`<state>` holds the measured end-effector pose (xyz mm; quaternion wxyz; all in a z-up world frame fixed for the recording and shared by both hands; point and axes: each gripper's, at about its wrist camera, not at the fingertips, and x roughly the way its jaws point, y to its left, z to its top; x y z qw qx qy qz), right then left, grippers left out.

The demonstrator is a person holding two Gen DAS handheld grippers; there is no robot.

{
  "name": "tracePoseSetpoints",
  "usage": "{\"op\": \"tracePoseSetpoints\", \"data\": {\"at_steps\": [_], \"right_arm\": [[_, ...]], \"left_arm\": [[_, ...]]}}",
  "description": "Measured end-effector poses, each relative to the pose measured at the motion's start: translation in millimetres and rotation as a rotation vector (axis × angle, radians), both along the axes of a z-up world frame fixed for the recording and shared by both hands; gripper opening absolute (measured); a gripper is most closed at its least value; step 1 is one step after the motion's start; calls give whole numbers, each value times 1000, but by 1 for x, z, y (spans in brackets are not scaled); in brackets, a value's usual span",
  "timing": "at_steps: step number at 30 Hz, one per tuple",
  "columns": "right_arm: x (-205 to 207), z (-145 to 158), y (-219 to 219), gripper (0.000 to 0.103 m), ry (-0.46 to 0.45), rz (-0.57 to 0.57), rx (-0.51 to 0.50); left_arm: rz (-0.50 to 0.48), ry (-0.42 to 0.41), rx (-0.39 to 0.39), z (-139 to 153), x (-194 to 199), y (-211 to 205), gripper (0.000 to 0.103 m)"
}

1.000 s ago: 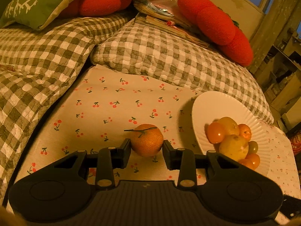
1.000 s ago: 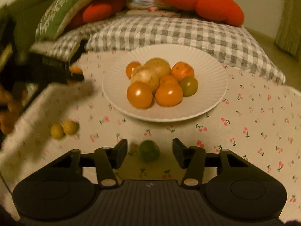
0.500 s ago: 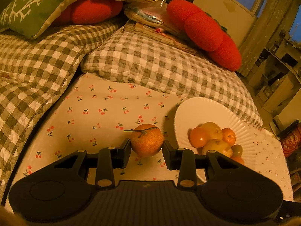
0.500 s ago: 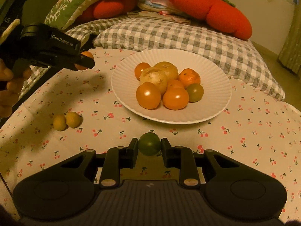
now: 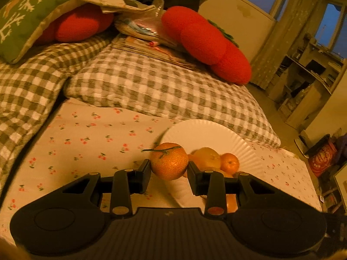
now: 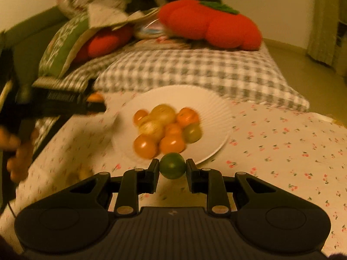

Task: Organize fruits
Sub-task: 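Lift the tangerine with the left tool while the right tool carries the lime toward the plate, then lower the orange tangerine and green lime onto the plate and open both tools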

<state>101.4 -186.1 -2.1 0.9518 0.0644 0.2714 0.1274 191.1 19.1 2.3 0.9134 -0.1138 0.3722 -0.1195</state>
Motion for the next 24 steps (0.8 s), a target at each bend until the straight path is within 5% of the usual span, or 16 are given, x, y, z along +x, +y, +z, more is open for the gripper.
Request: {"op": "tracePoseSetpoints", "data": {"at_steps": [24], "right_arm": [[34, -18, -7, 25, -27, -49, 17]], "left_arm": [[-149, -8, 50, -24, -4, -35, 25]]}}
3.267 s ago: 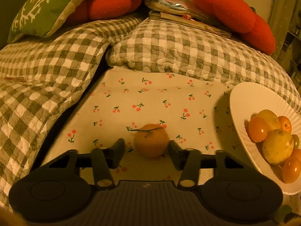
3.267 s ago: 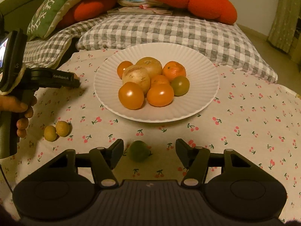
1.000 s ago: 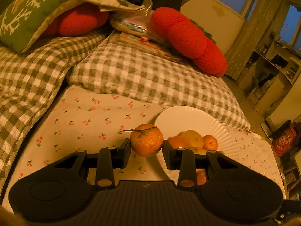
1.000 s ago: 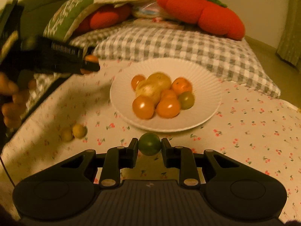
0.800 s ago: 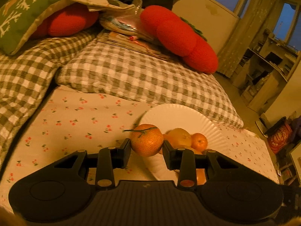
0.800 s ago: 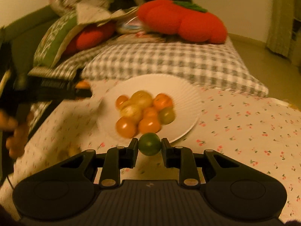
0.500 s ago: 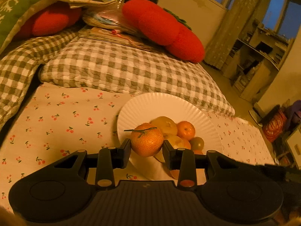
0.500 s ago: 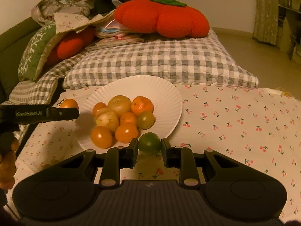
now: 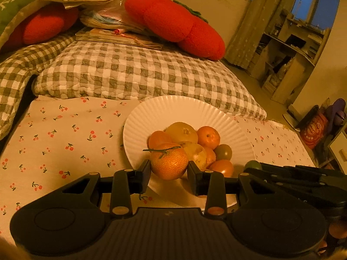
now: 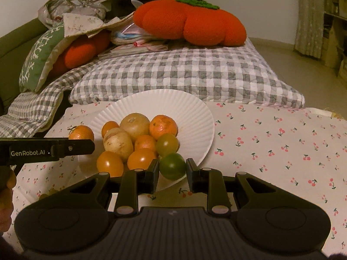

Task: Organize fruits
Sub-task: 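Lower the orange tangerine and green lime onto the plate and open both tools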

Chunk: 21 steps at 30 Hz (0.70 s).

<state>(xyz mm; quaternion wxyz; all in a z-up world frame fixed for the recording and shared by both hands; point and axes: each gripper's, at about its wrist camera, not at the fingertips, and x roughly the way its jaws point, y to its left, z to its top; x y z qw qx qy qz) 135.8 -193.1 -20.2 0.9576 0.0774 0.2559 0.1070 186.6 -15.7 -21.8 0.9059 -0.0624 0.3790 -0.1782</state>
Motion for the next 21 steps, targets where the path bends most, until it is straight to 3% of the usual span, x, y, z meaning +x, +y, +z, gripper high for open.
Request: {"op": "tracePoseSetpoints", "data": {"at_steps": [12, 21], "right_arm": [[-5, 9, -10, 31, -12, -23, 87], [-10, 16, -5, 43, -17, -13, 87]], "left_arm": [[21, 11, -68, 6, -1, 12, 29], [58, 27, -39, 11, -12, 16, 32]]}}
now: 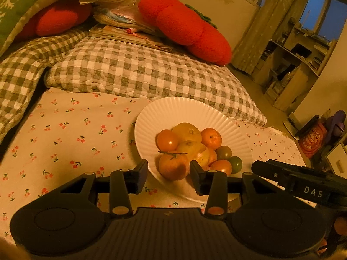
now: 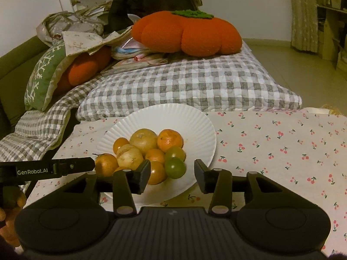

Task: Organize fruits
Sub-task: 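Lower the orange tangerine and green lime onto the plate and open both tools, then withdraw both tools from the plate toward the small yellowish fruits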

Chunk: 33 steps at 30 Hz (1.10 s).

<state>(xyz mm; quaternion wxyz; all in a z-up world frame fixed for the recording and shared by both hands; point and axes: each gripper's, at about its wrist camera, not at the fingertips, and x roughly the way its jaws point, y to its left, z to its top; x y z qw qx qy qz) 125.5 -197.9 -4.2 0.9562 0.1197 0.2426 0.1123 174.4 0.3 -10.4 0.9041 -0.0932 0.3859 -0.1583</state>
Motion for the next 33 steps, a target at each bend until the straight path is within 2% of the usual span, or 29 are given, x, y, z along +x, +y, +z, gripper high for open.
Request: {"op": "tracePoseSetpoints", "data": {"at_steps": [6, 11, 18, 20, 22, 28, 33], "right_arm": [[-6, 4, 2, 44, 6, 6, 7], [-21, 10, 8, 51, 4, 12, -33], [-49, 19, 18, 60, -3, 70, -62], [-59, 19, 21, 66, 1, 85, -72], [-69, 17, 23, 71, 13, 97, -66], [-81, 9, 34, 77, 40, 145, -86], [-78, 4, 33, 82, 85, 157, -20]], "left_arm": [[30, 5, 50, 3, -12, 3, 38], [63, 58, 40, 4, -27, 10, 43], [85, 18, 133, 12, -61, 15, 63], [93, 12, 149, 12, -66, 17, 69], [102, 15, 159, 11, -70, 20, 72], [135, 55, 139, 10, -80, 31, 80], [145, 43, 174, 9, -88, 29, 83]]}}
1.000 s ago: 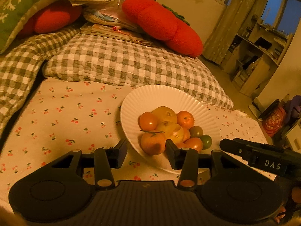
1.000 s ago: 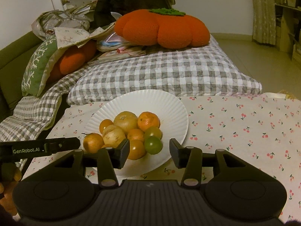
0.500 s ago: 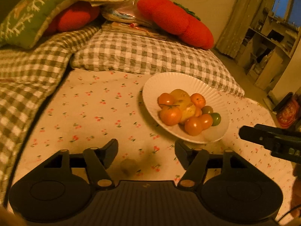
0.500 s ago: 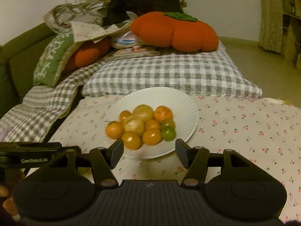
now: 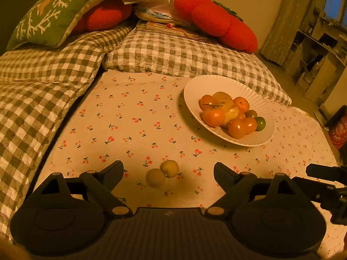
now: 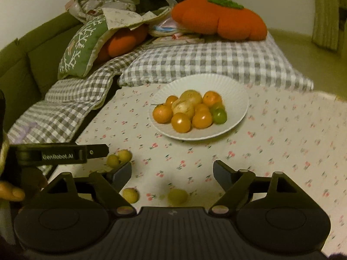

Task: Organize fruits
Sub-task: 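Withdraw both tools from the plate toward the small yellowish fruits, then close the right tool on a yellowish fruit while the left tool grasps another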

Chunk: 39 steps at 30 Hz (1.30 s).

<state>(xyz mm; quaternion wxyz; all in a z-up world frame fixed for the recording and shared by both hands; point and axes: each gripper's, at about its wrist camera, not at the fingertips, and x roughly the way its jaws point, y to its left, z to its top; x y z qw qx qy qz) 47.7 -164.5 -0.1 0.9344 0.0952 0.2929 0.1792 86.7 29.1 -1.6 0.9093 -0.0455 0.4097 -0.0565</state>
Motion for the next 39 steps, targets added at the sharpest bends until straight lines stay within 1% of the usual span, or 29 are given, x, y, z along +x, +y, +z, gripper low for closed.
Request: {"op": "tracePoseSetpoints", "data": {"at_steps": [4, 8, 13, 22, 24, 26, 29, 34, 36, 39], "right_arm": [[2, -4, 4, 82, 16, -1, -18], [1, -8, 8, 86, 30, 12, -28], [4, -16, 15, 86, 59, 22, -58], [9, -29, 26, 85, 83, 26, -119], [11, -32, 27, 80, 91, 28, -128], [12, -35, 29, 70, 95, 30, -137], [14, -37, 30, 61, 91, 30, -152], [19, -41, 28, 56, 98, 30, -153], [19, -43, 31, 53, 97, 42, -158], [19, -45, 37, 49, 93, 56, -178]], "left_arm": [[7, 11, 18, -4, 1, -1, 83], [4, 16, 27, -6, 1, -3, 83], [2, 23, 31, -8, 2, -3, 83], [-1, 35, 36, -11, 4, -4, 83], [-4, 38, 34, -11, 5, -3, 83], [-1, 44, 25, -11, 6, -1, 83], [23, 51, -3, -10, 8, 7, 83], [98, 61, -75, -7, 14, 30, 83], [129, 66, -86, -7, 16, 37, 83], [115, 84, -95, -12, 16, 35, 83]]}}
